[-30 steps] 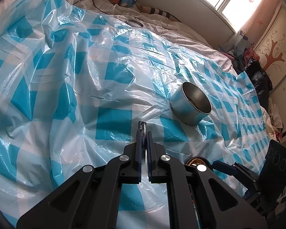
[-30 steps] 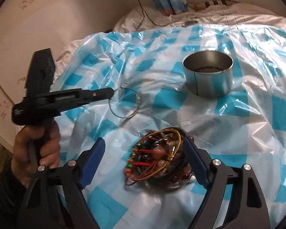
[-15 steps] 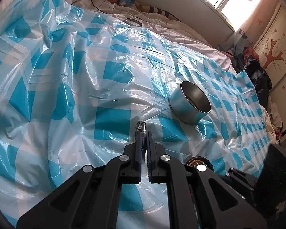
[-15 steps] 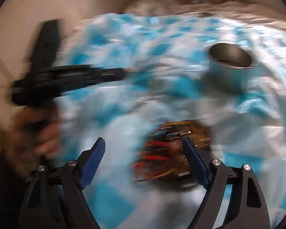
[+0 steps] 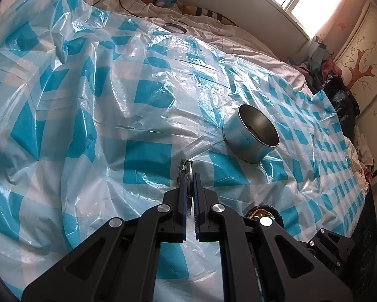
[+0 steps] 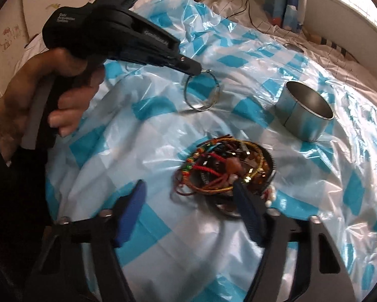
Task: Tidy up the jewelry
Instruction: 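Lift the silver bangle with the left tool while the right tool grasps a beaded bracelet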
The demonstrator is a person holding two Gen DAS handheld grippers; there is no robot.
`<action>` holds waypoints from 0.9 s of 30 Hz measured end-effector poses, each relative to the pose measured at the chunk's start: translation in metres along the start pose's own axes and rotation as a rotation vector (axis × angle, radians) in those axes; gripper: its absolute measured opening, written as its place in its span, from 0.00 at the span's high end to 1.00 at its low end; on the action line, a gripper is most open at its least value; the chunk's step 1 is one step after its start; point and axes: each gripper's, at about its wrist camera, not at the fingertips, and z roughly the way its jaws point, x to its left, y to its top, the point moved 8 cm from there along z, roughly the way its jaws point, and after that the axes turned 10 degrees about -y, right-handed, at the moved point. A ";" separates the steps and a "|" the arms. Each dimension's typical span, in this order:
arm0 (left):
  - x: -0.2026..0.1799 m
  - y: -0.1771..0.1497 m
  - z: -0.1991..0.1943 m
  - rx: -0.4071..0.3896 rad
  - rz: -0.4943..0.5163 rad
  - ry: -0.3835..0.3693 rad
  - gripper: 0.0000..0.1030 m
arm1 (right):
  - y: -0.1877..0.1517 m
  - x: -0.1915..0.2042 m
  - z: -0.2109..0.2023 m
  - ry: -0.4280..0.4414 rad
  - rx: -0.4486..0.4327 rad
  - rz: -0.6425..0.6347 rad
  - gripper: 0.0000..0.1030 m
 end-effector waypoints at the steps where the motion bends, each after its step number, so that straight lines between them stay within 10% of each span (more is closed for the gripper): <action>1: 0.000 0.000 0.000 0.000 -0.001 -0.001 0.96 | 0.000 -0.001 0.001 -0.012 -0.002 -0.010 0.46; 7: 0.000 0.000 0.000 0.001 -0.001 -0.003 0.96 | -0.003 0.012 0.007 -0.128 -0.017 -0.190 0.48; 11: -0.001 -0.001 0.001 0.003 -0.001 -0.005 0.96 | 0.001 -0.001 0.013 -0.150 -0.008 -0.146 0.76; 27: -0.001 -0.001 0.001 0.001 -0.009 -0.006 0.96 | 0.017 -0.014 -0.006 0.193 -0.053 0.189 0.93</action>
